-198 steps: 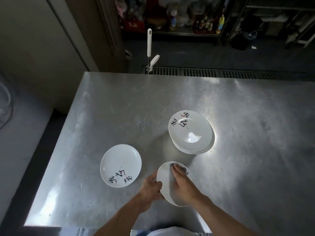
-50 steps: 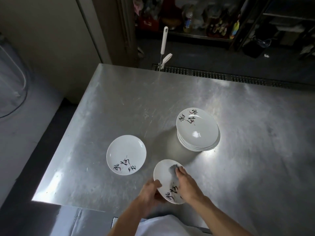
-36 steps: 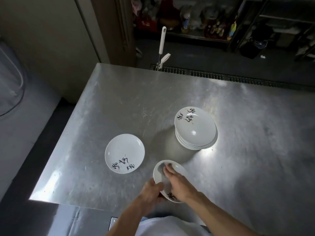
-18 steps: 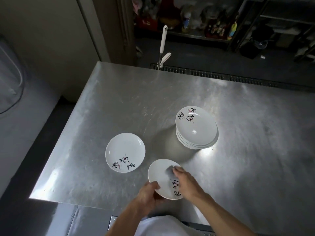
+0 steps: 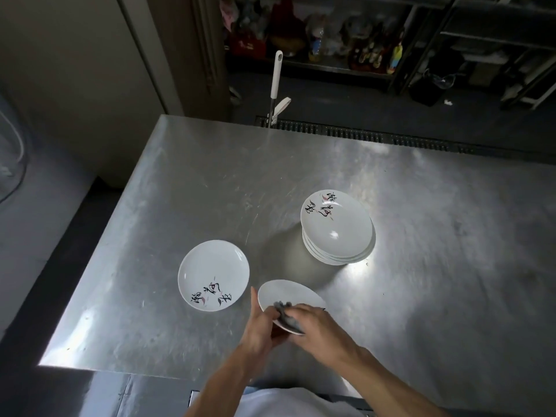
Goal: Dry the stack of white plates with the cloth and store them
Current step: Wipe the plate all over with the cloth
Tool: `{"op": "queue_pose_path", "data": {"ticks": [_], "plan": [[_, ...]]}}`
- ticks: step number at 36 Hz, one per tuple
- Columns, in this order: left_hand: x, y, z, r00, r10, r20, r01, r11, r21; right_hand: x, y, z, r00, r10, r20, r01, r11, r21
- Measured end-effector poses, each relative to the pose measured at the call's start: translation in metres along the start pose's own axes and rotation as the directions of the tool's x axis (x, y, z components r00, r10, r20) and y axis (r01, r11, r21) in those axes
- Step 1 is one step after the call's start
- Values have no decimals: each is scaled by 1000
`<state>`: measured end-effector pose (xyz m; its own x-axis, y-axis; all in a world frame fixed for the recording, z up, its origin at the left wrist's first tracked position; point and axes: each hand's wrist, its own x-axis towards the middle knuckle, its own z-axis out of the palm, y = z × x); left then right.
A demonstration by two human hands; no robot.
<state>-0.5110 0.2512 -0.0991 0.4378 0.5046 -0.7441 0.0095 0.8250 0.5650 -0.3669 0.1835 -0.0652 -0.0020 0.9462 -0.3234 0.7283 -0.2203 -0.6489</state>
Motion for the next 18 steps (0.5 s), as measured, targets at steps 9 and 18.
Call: {"op": "queue_pose_path", "data": {"ticks": [9,18], "plan": [[6,9,-15,922,388,10,-306,711,634,18,11,-49,994,96,-59,-89,990,112],[17,21,-35,789,536,301,-527,338,780,25,23,-66,988,65,-140,-46,990,135]]}}
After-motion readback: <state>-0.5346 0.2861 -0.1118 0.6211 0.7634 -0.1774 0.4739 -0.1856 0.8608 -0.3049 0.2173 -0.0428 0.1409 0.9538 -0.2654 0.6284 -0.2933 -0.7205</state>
